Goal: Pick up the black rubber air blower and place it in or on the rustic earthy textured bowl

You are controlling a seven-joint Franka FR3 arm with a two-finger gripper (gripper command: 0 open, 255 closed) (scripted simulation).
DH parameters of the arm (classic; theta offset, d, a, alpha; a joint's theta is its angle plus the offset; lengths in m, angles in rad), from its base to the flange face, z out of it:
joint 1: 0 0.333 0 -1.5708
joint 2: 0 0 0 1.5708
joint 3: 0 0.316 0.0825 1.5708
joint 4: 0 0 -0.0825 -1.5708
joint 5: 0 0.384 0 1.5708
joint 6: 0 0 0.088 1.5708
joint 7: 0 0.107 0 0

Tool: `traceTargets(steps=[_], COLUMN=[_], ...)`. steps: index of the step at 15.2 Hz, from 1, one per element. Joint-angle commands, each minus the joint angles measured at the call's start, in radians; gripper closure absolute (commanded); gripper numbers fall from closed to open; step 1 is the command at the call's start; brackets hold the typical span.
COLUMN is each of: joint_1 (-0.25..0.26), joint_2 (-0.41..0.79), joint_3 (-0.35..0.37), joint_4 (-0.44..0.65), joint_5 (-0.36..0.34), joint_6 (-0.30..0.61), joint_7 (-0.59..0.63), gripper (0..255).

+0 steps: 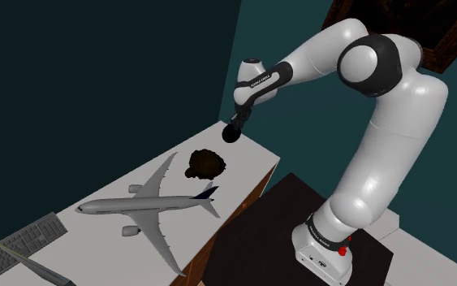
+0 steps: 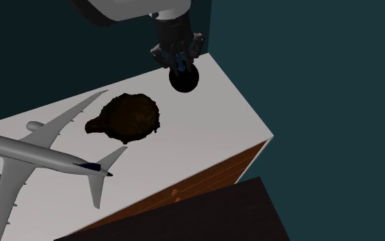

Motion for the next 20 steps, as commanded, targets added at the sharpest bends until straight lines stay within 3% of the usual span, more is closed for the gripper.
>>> traceTargets(steps=[1,14,20], joint_1=[0.035,0.236,0.237], joint_2=[-0.03,-0.11,-0.045], joint_3=[0.014,0.138,0.133], joint_4=[-0.038,-0.137,-0.148], joint_5=[-0.012,-0.046,-0.065], joint_6=[0.003,-0.018,0.056], joint_7=[0.058,0.406,0.426], gripper=[255,255,255])
